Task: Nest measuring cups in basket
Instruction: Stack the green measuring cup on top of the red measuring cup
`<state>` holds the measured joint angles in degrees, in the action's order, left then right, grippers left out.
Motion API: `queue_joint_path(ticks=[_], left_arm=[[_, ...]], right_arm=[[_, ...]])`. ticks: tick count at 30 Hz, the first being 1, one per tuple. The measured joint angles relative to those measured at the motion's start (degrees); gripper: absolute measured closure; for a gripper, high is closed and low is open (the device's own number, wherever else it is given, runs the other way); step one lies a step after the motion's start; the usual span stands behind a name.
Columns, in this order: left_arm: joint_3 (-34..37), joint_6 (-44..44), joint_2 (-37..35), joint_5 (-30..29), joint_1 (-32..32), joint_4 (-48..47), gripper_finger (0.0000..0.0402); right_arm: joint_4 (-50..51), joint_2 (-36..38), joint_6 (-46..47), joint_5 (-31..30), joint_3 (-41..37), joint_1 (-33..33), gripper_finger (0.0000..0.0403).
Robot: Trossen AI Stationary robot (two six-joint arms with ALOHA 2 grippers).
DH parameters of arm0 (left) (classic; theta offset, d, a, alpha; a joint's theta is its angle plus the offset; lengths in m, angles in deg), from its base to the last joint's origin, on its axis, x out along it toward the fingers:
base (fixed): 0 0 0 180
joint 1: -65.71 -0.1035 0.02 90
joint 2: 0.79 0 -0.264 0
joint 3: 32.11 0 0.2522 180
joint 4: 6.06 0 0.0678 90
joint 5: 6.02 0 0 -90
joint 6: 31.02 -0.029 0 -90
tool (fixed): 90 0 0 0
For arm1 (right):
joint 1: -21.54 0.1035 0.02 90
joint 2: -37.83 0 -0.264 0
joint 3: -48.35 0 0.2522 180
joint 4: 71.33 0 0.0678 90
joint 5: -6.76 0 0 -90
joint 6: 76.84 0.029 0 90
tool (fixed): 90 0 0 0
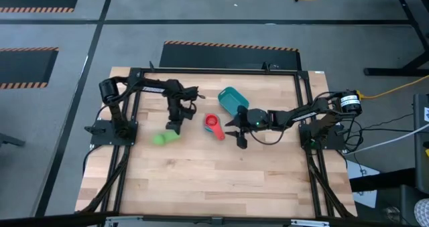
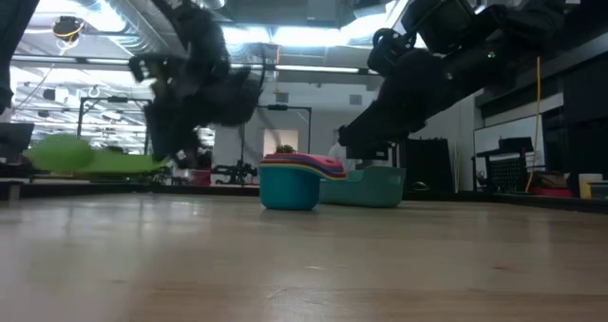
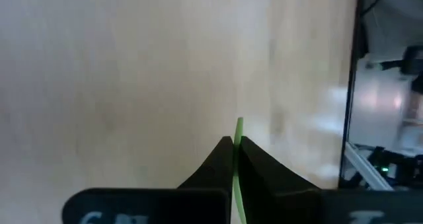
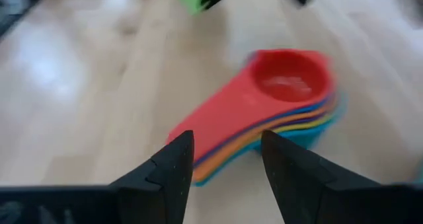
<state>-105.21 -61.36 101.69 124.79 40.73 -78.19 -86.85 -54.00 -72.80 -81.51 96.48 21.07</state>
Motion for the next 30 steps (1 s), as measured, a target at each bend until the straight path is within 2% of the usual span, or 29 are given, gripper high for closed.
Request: queue_joint_path(ticks=[2, 5, 12, 17, 21, 25, 30], left_arm=[[-3.0, -0.1, -0.7, -0.5, 1.4, 0.0, 0.0399], [-8.2, -0.2, -2.5, -5.4, 3.7, 0.1, 0.0399], [-21.7, 0.3, -5.6, -27.6, 10.2, 5.3, 0.0400], [-28.7, 1.6, -5.6, -43.6, 15.8, 11.8, 0.0401], [-29.4, 5.0, -5.6, -55.3, 20.6, 19.6, 0.0401], [-27.1, 6.3, -5.4, -65.3, 25.4, 25.9, 0.0401], [-22.3, 6.0, -5.4, -73.5, 29.7, 37.1, 0.0401]], right_arm=[[0.3, 0.0, 0.0, 2.9, 0.0, 0.0, 0.0221], [1.8, 0.7, 0.0, 5.7, 0.0, -0.3, 0.0221], [8.9, 6.1, -0.4, 6.0, 0.0, -2.8, 0.0221], [18.1, 12.3, -4.3, 6.0, 0.0, -5.0, 0.0221], [25.6, 17.9, -8.7, 6.0, 0.0, -6.8, 0.0221], [29.3, 22.8, -10.8, 5.9, 0.0, -8.9, 0.0221], [29.1, 25.9, -10.6, 5.9, 0.0, -11.0, 0.0221]])
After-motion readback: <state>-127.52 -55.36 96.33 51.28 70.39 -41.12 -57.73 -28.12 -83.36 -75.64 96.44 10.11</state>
